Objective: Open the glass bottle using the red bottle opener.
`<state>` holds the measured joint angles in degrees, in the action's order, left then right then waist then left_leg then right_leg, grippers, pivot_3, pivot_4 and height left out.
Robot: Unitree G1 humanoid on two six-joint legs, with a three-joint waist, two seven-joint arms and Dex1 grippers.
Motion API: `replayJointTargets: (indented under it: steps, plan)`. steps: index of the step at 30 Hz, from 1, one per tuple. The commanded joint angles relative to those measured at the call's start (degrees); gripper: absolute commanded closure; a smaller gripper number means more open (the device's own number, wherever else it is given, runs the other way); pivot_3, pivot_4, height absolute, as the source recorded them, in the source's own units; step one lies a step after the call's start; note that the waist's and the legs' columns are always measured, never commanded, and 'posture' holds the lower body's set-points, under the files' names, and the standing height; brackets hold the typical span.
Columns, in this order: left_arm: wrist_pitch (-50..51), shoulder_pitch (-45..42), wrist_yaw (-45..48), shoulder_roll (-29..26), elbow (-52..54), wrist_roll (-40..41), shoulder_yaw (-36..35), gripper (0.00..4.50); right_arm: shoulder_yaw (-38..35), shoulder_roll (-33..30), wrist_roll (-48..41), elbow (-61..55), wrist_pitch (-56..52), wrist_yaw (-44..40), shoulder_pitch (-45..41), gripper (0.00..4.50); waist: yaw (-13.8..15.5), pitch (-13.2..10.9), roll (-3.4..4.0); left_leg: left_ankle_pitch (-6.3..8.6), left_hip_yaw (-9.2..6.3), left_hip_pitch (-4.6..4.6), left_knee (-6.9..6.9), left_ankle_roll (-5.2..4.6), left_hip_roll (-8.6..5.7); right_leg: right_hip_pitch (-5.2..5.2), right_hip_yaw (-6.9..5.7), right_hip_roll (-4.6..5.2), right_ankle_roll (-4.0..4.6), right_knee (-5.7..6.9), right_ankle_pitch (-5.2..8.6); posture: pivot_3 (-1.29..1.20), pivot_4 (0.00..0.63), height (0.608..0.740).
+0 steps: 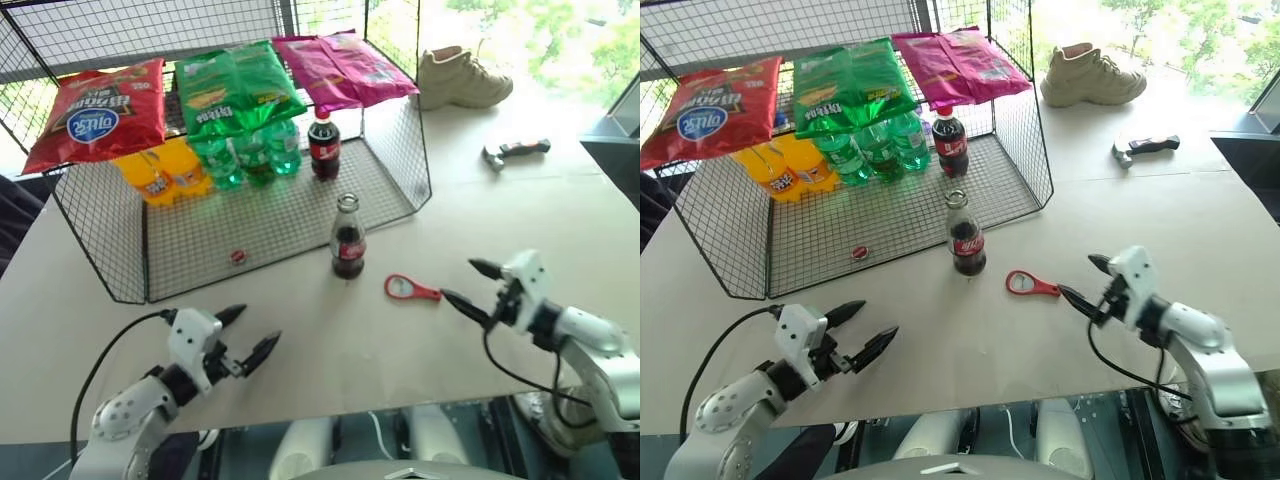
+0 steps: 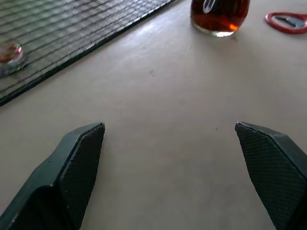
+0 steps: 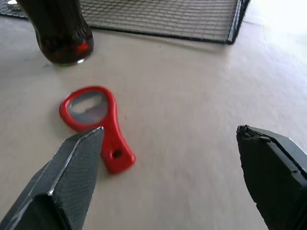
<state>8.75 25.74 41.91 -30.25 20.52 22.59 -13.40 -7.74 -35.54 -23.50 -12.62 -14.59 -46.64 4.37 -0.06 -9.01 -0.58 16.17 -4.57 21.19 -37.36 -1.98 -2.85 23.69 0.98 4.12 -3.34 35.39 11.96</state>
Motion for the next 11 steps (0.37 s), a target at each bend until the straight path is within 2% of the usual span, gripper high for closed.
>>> replayJointTargets:
  steps: [1,5,11]
  plan:
    - [-0.9,2.8,1.0,-1.1,2.5,0.4,-2.3,0.00,-6.0,-3.2,-1.8,5.0,8.2,-7.8,1.2,0.06,-0.1,0.0,-0.01,0.00,0.02,-0.02,-0.01,0.00,0.00,-0.02,0.02,-0.01,0.04,-0.02,0.02,0.00,0.150,0.740]
    - [-0.5,3.7,0.2,-0.6,3.0,1.0,-3.3,0.00,-8.3,-6.0,-0.7,14.3,16.8,-14.4,1.0,0.06,-0.2,-0.1,-0.08,0.00,0.12,-0.27,-0.04,0.00,0.11,-0.22,0.08,-0.06,-0.11,0.03,0.19,0.00,0.150,0.740]
    - [-1.0,3.9,-0.6,-0.3,3.4,0.3,-3.7,0.00,-8.2,-6.1,-0.6,19.1,20.1,-16.5,-0.5,0.06,-0.3,-0.1,-0.08,-0.01,0.17,-0.37,-0.04,0.01,0.18,-0.26,0.15,-0.07,0.09,0.12,0.06,0.00,0.150,0.740]
